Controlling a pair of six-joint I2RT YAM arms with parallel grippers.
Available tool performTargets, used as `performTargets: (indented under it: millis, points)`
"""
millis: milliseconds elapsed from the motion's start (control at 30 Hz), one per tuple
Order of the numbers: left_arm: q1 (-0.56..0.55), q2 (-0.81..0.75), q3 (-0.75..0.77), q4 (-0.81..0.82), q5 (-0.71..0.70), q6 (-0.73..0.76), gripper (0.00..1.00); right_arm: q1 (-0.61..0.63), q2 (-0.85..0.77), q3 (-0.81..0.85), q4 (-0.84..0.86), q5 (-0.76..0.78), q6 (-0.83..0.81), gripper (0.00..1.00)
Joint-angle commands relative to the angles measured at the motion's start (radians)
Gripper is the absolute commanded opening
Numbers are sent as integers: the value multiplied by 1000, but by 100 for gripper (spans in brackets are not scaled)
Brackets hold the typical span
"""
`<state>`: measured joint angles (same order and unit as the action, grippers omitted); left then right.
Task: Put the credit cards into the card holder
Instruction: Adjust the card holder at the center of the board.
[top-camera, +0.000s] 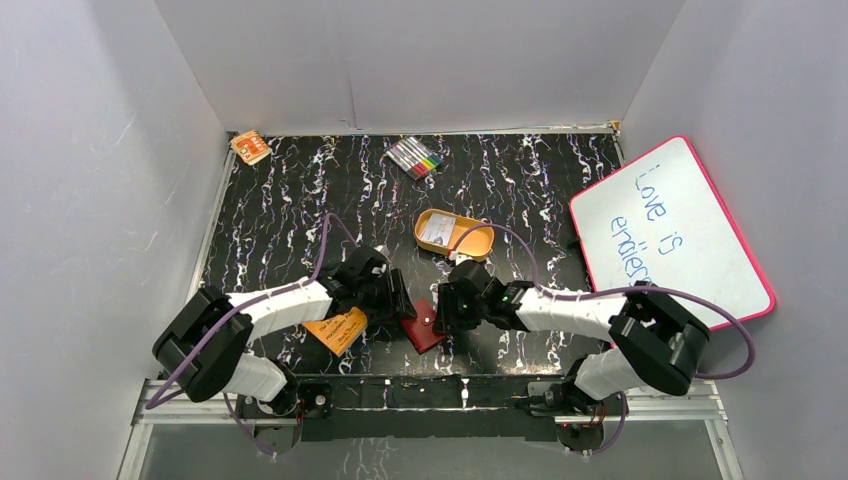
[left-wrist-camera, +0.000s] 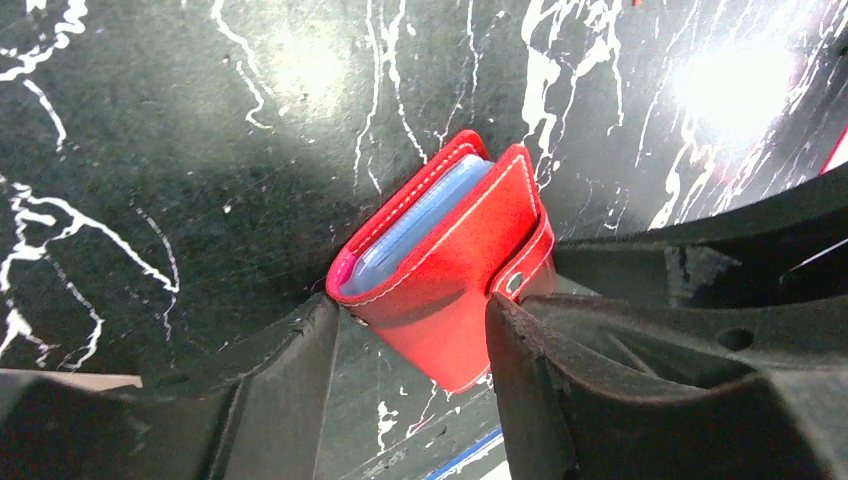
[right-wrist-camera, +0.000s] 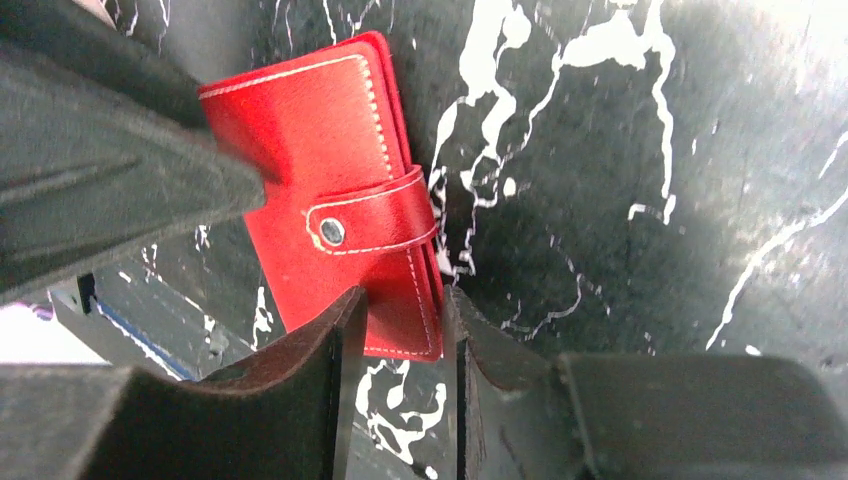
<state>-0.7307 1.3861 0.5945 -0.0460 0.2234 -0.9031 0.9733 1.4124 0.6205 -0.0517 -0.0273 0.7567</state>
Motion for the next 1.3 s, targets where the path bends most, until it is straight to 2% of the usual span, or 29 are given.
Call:
performTargets:
  millis: [0,233,433,633,700,967,1067,1267]
  points:
    - [-5,30,21,11,23,27,53,30,-72,-34,-13,59,55,41]
    - [-5,25,34,19,21,48,49,33,-122,-26,-61,79,56,44]
    - [-5,82,66,34,44,64,45,34,-119,-15,-75,71,64,53]
    - [-6,114,129,4,34,98,41,37,-134,-6,-97,78,66,54]
    - [-5,100,145,-37,13,107,39,38,-151,2,-121,95,64,54]
    - [-4,-83,148,-157,-63,115,47,38,-215,67,-238,168,15,61]
    - [-6,-140,131,-126,-32,89,46,41,-217,91,-260,185,-3,62]
    - [-5,-133,67,78,106,14,41,74,-189,144,-289,225,-19,62]
